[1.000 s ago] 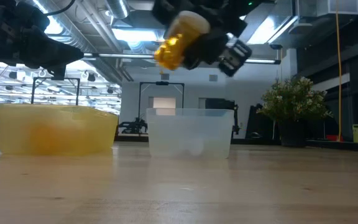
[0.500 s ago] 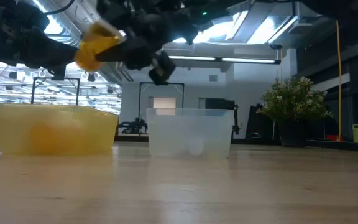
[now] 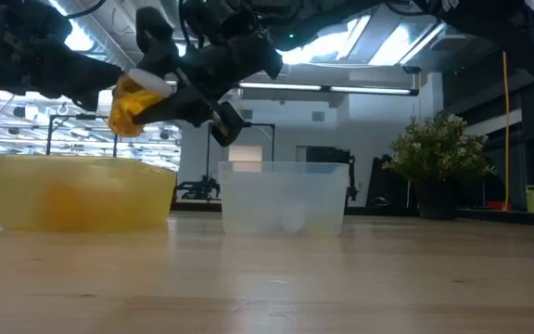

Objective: Pick and place medicine bottles into bin by pill shape (circle, oval)
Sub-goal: Put the orange pill bottle into the yellow bin

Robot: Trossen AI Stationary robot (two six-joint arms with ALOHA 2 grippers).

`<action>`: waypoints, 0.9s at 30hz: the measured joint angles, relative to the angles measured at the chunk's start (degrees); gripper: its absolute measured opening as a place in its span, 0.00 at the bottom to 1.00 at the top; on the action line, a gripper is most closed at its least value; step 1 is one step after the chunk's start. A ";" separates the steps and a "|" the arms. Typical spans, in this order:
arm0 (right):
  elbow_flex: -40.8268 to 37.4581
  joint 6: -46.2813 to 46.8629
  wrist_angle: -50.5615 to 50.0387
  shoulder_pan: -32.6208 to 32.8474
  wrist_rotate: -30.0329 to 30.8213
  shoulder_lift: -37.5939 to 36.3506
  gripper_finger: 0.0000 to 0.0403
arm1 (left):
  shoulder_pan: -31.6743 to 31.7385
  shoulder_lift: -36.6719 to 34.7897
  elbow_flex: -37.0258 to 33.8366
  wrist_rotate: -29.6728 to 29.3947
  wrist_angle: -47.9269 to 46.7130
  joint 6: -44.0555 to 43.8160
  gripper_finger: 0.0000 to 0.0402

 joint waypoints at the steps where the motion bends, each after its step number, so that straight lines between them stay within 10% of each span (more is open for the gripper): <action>1: 0.00 -0.38 0.34 -0.02 -0.19 0.00 0.41 | 0.00 0.01 0.00 0.00 -0.03 0.00 0.13; 27: -0.02 6.16 -3.72 3.15 0.60 0.68 0.41 | -0.02 0.02 0.00 0.00 0.16 0.00 0.13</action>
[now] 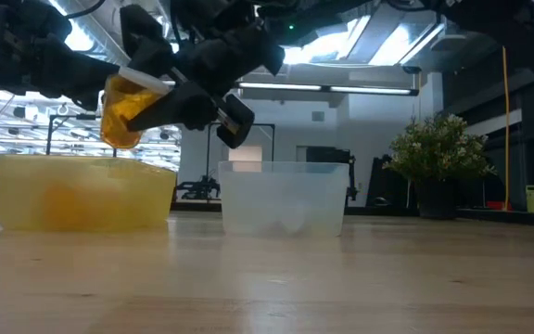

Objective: Pick and place medicine bottles into bin by pill shape (circle, oval)
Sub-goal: Put the orange pill bottle into the yellow bin

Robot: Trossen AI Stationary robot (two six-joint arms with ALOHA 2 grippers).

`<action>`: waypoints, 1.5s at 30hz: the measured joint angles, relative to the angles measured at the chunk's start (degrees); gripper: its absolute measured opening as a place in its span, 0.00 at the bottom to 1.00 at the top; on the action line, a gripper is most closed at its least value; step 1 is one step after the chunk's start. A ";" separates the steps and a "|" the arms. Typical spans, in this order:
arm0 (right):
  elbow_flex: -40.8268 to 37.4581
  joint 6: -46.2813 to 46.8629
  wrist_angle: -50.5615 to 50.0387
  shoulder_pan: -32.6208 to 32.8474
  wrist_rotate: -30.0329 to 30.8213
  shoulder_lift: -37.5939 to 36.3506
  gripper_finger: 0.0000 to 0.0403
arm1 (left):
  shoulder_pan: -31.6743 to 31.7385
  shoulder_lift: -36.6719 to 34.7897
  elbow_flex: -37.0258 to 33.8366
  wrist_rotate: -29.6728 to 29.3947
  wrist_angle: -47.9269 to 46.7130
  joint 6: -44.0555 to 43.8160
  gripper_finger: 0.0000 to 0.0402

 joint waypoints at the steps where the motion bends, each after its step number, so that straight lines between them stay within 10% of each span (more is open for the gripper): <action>1: 0.00 -0.01 0.06 0.17 0.54 -0.01 0.41 | 0.00 0.00 0.00 0.00 0.00 0.00 0.13; 45: -0.02 -0.47 1.73 0.35 1.49 1.53 0.59 | 0.02 0.00 0.02 -0.02 -0.48 0.00 0.13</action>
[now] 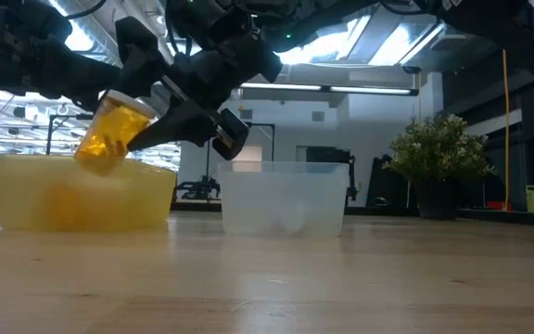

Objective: Pick and place medicine bottles into bin by pill shape (circle, oval)
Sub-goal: Put the orange pill bottle into the yellow bin

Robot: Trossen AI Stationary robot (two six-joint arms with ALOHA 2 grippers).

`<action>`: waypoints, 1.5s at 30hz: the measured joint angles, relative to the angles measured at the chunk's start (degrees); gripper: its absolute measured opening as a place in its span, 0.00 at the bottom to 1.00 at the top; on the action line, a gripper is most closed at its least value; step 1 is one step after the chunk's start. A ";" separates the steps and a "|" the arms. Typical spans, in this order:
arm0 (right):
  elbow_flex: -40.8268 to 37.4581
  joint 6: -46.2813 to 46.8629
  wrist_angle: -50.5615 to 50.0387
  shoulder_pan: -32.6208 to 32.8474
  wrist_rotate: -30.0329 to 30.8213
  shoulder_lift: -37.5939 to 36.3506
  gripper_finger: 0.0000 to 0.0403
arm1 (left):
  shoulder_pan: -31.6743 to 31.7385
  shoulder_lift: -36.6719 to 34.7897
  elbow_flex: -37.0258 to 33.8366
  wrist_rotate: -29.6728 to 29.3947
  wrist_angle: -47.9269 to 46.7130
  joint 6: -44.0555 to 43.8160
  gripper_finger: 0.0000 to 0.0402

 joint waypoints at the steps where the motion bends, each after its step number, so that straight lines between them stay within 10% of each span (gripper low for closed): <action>1: 0.00 0.00 0.01 0.00 0.32 0.00 0.59 | -0.02 -0.02 0.00 0.02 0.00 0.00 0.13; 45: -0.02 -6.55 -1.63 -0.15 0.07 0.00 0.62 | -0.02 0.00 0.00 0.02 -0.91 -0.02 0.13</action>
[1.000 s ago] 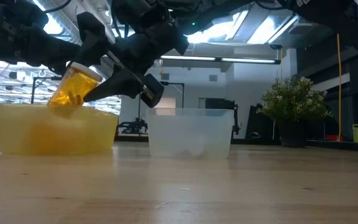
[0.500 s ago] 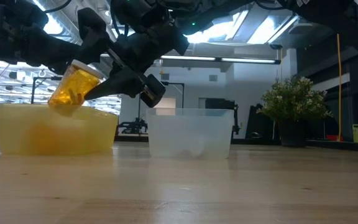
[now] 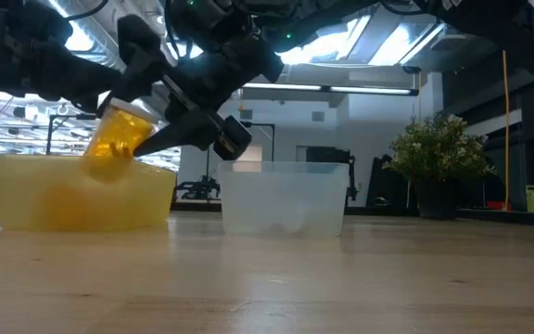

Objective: Pick and place medicine bottles into bin by pill shape (circle, oval)
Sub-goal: Put the orange pill bottle into the yellow bin

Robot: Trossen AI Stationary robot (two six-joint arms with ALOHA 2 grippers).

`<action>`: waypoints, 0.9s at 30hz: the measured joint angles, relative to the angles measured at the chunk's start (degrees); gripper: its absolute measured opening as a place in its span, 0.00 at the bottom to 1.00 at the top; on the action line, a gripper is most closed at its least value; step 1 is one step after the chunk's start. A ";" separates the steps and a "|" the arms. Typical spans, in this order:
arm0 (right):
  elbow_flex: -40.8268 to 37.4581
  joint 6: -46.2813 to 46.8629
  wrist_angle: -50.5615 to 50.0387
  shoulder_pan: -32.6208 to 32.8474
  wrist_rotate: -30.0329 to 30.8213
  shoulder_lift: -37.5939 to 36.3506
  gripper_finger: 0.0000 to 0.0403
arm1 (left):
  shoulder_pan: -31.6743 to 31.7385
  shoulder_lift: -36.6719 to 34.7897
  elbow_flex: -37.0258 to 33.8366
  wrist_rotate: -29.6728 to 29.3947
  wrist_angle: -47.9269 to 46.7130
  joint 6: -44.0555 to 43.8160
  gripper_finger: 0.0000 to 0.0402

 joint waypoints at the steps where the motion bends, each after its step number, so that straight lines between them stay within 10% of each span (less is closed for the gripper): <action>1: 0.00 -0.65 0.01 0.00 -0.18 0.00 0.63 | 0.02 -0.02 0.00 0.00 -0.20 0.00 0.13; 27: 1.55 -0.53 3.94 -0.99 -14.54 -0.92 0.79 | 0.00 0.00 0.00 0.00 -0.75 0.00 0.13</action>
